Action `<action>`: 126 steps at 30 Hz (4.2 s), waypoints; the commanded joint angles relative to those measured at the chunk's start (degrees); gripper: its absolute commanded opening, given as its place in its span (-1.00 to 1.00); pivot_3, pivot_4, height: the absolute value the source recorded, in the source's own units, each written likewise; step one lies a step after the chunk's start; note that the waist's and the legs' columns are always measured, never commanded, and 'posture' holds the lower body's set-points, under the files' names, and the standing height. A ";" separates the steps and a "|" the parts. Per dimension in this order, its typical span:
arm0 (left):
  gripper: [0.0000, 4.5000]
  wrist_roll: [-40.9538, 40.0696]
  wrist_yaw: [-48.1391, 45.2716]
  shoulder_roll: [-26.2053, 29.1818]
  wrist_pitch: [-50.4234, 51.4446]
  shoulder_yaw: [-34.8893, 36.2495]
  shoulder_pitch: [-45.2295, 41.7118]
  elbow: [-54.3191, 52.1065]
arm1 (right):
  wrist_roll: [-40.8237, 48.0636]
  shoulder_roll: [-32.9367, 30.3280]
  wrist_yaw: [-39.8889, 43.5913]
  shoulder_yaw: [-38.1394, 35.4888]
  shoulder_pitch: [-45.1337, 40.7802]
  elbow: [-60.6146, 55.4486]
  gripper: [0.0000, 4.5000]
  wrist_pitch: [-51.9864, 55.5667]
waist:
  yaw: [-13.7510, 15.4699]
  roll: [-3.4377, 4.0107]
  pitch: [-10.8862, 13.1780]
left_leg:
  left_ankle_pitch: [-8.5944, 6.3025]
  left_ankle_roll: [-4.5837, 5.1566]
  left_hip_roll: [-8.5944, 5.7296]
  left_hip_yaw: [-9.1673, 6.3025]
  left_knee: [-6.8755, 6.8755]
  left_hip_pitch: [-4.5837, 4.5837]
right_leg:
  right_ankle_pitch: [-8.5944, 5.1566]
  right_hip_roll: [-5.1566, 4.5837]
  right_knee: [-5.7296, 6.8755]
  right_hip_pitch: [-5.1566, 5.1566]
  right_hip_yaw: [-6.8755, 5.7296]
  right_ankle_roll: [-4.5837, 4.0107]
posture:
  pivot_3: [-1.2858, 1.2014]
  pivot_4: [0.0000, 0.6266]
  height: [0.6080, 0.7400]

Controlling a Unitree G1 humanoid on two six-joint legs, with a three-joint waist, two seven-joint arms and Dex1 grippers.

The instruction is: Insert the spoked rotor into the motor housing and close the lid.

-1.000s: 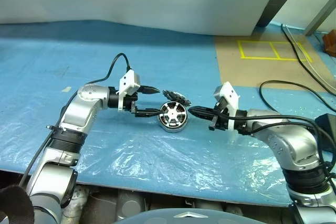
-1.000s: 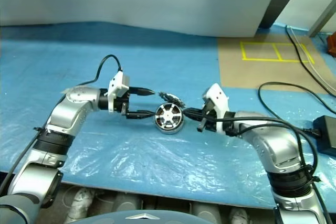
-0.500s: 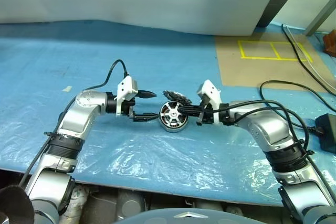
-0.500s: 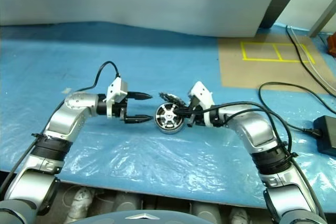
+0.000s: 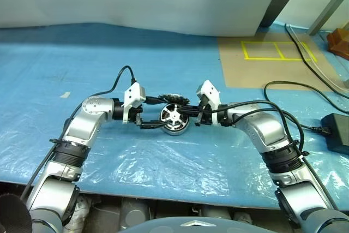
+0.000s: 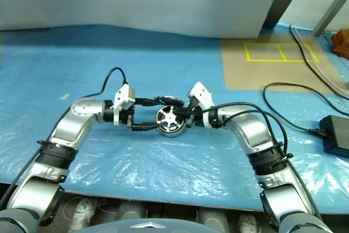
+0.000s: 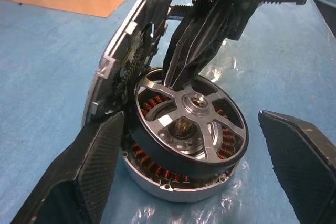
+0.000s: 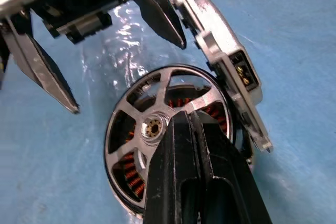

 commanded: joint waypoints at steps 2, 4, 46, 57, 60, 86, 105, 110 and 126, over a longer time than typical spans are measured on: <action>0.91 -0.07 -0.69 0.16 -1.01 0.11 -0.42 -0.34 | 4.27 -1.71 1.95 -3.49 -2.15 -6.09 -1.00 2.82 | 0.08 0.00 0.00 | 0.00 0.00 -0.01 0.00 0.00 -0.05 | 0.00 0.00 -0.01 -0.02 -0.01 0.00 | 0.03 -0.52 1.00; 0.91 -0.92 -1.91 0.65 0.15 0.04 -0.23 -1.43 | 4.95 -4.01 3.66 -3.24 -2.69 -8.73 -1.00 3.94 | 0.13 0.00 0.00 | 0.00 0.00 -0.01 -0.01 -0.01 -0.10 | 0.00 0.00 -0.02 -0.05 -0.02 0.00 | 0.03 -0.52 1.00; 0.93 0.16 2.97 0.04 -0.26 0.66 3.46 -3.95 | 0.45 0.00 4.88 -1.59 -0.45 -2.58 -0.14 2.35 | 0.01 -0.02 -0.01 | 0.00 0.01 0.05 -0.03 0.34 -0.22 | -0.01 0.00 0.32 -0.17 -0.01 -0.02 | 0.03 -0.52 1.00; 0.93 -0.54 1.92 2.82 0.00 3.61 1.17 1.33 | 6.76 5.95 0.77 -5.31 0.41 -2.24 -0.98 7.95 | 0.04 -0.02 -0.01 | 0.00 0.01 0.02 -0.03 0.36 -0.23 | 0.00 -0.01 0.41 -0.24 0.04 -0.03 | 0.03 -0.52 1.00; 0.93 -0.67 3.60 2.42 -0.33 5.10 -0.07 2.97 | 5.56 6.44 -0.71 -4.83 -0.13 -0.18 -0.98 7.16 | 0.07 -0.02 -0.01 | 0.00 0.00 0.03 -0.03 0.34 -0.24 | 0.00 0.00 0.40 -0.24 0.03 -0.03 | 0.03 -0.52 1.00; 0.93 -5.40 1.70 -6.53 2.50 11.53 -27.91 30.60 | 15.55 -1.97 1.72 -11.50 6.91 -10.52 -0.98 11.99 | 1.54 -0.08 0.00 | 0.00 0.00 -0.01 -0.10 0.24 -0.29 | 0.01 0.00 0.24 -0.15 -0.05 -0.01 | 0.03 -0.52 1.00; 0.93 7.74 -10.68 -17.91 -10.76 3.21 -33.68 49.82 | 20.71 -8.20 -6.62 -21.97 17.46 -24.47 -0.98 12.19 | 2.02 -0.13 0.04 | 0.01 0.00 -0.05 -0.20 0.11 -0.67 | 0.22 -0.04 -0.26 -0.12 -0.16 0.33 | 0.03 -0.52 1.00; 0.93 7.38 -16.40 -17.02 -11.24 1.27 -28.56 39.87 | 20.44 -8.82 -8.40 -22.16 17.59 -23.81 -0.98 11.96 | 2.04 -0.13 0.04 | 0.01 0.00 -0.06 -0.20 0.04 -0.69 | 0.21 -0.06 -0.27 -0.10 -0.17 0.32 | 0.03 -0.52 1.00; 0.93 12.19 -10.60 -16.32 -10.26 -5.21 -14.02 30.95 | 15.18 -8.84 -10.98 -17.44 14.41 -18.11 -0.98 8.96 | 1.84 -0.07 0.00 | 0.01 0.01 -0.04 -0.18 0.05 -0.55 | 0.09 -0.08 -0.27 0.05 -0.18 0.11 | 0.03 -0.52 1.00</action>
